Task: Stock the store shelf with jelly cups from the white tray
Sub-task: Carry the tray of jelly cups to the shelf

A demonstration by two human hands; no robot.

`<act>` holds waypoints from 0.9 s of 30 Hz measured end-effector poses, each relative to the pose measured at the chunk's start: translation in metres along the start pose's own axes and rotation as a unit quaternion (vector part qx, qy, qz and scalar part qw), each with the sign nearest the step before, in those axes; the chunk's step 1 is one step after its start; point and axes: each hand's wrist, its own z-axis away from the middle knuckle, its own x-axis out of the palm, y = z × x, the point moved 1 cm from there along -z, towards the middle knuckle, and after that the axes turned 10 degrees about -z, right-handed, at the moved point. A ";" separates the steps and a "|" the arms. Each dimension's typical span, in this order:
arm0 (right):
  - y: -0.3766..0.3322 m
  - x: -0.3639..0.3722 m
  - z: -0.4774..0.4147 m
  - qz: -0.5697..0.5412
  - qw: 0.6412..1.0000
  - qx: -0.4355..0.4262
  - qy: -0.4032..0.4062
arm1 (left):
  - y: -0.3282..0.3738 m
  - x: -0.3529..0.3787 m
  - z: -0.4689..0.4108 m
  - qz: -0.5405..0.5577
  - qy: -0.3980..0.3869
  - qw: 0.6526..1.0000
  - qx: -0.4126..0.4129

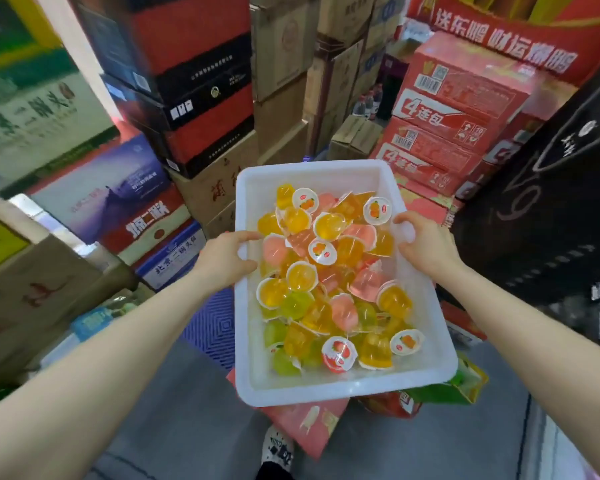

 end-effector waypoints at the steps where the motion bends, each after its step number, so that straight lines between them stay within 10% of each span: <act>1: -0.012 0.008 0.008 -0.005 1.000 -0.025 -0.006 | -0.014 -0.005 0.016 0.002 0.012 1.000 -0.011; 15: -0.270 0.183 0.210 0.032 0.942 -0.272 -0.194 | -0.247 -0.024 0.390 0.089 0.143 0.939 -0.299; 27: -0.477 0.389 0.525 0.084 0.777 -0.468 -0.412 | -0.367 0.040 0.794 0.147 0.238 0.770 -0.574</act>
